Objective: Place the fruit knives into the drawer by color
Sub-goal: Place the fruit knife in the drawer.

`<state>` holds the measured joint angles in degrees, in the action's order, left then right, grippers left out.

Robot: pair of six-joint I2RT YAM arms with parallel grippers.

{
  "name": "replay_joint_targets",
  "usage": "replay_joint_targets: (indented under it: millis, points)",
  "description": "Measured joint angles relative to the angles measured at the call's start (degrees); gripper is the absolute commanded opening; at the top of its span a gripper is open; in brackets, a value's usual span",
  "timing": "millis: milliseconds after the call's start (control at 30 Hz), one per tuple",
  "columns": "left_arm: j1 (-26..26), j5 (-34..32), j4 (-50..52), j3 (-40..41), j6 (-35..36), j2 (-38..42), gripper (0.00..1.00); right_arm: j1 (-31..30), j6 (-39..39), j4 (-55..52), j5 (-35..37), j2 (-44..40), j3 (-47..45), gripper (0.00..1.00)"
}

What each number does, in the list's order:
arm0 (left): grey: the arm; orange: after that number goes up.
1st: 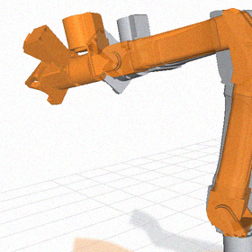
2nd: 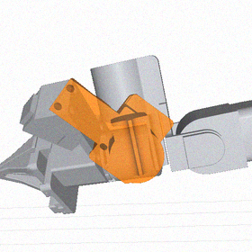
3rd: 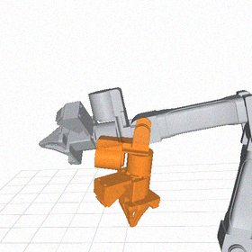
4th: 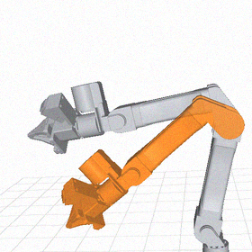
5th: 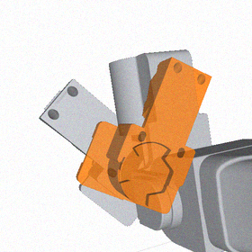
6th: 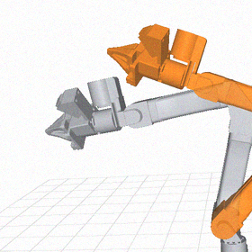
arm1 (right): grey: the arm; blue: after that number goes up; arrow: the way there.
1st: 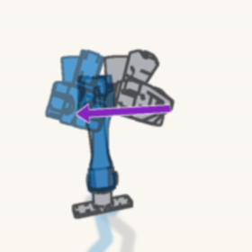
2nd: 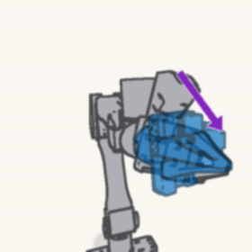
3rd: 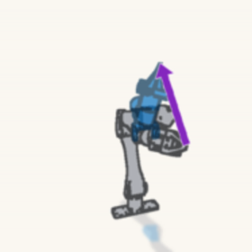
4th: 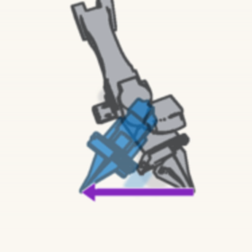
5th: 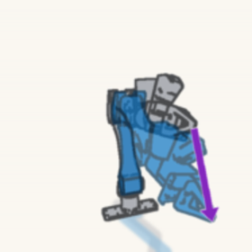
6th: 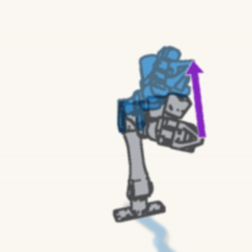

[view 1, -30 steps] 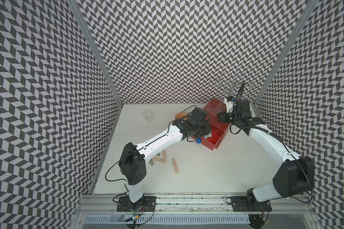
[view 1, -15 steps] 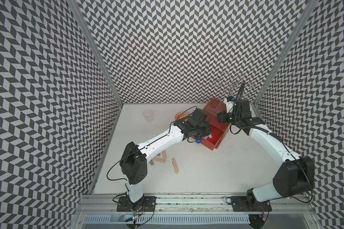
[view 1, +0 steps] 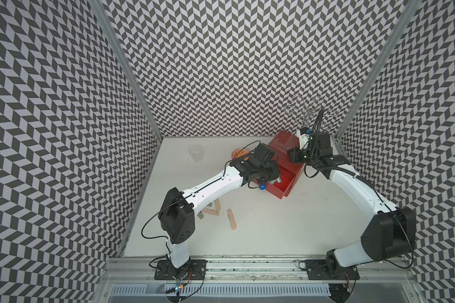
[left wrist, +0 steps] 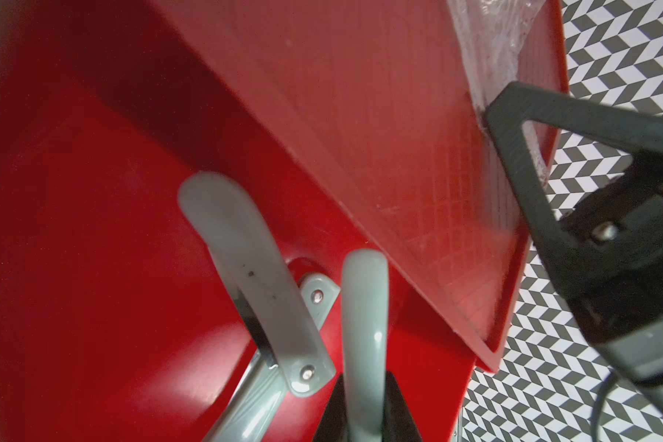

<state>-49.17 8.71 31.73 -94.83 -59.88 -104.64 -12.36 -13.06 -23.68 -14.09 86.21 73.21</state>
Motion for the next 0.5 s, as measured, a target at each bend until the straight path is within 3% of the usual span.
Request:
replay_joint_targets:
  millis: [500]
  points:
    - [-0.09,-1.03,1.44,-3.17,1.27,-1.42,0.21,0.0,-0.02,0.09,0.02,0.0,-0.04,0.01]
